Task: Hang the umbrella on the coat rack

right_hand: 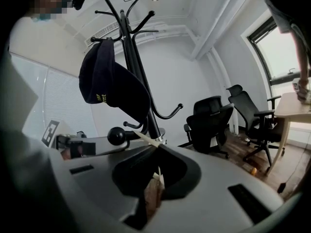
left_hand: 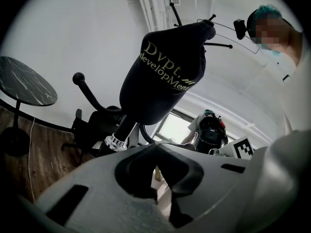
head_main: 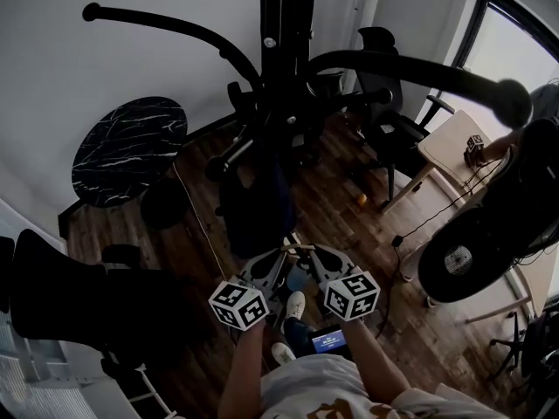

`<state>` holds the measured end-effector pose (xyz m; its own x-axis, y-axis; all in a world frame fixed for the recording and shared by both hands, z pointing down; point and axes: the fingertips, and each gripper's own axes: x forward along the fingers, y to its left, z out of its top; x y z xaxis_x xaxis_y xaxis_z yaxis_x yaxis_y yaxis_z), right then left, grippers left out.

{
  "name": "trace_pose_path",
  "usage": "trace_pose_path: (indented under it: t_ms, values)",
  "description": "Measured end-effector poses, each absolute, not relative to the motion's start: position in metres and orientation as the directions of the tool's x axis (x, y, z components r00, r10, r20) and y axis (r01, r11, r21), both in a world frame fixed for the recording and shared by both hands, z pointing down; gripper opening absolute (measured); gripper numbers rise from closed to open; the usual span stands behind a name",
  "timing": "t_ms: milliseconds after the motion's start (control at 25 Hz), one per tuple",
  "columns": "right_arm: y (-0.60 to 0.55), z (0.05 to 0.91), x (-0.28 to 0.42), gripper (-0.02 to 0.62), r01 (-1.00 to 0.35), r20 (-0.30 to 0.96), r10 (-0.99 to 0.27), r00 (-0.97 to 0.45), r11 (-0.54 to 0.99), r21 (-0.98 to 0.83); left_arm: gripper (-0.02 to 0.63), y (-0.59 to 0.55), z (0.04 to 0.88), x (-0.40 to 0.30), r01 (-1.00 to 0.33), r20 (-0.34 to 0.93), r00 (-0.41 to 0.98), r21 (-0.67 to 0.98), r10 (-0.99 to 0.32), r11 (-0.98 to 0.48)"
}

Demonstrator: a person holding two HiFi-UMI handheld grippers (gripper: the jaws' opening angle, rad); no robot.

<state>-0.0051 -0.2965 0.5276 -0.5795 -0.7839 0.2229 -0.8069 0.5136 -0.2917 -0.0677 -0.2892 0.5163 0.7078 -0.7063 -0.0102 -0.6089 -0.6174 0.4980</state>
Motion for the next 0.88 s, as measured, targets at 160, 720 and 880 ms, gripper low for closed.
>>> trace_pose_path:
  t_ms: [160, 720, 880]
  values:
    - [-0.305, 0.533, -0.011, 0.012, -0.805, 0.234, -0.777, -0.585, 0.519, -0.289, 0.020, -0.294, 0.523, -0.071, -0.654, 0.037, 0.694, 0.451, -0.719, -0.608]
    - [-0.320, 0.550, -0.022, 0.012, -0.803, 0.285, -0.755, -0.591, 0.516, -0.297, 0.020, -0.307, 0.535, -0.073, -0.711, 0.127, 0.674, 0.377, -0.727, -0.593]
    - [-0.322, 0.557, -0.026, 0.012, -0.801, 0.307, -0.742, -0.596, 0.522, -0.294, 0.020, -0.310, 0.537, -0.070, -0.723, 0.153, 0.672, 0.344, -0.724, -0.599]
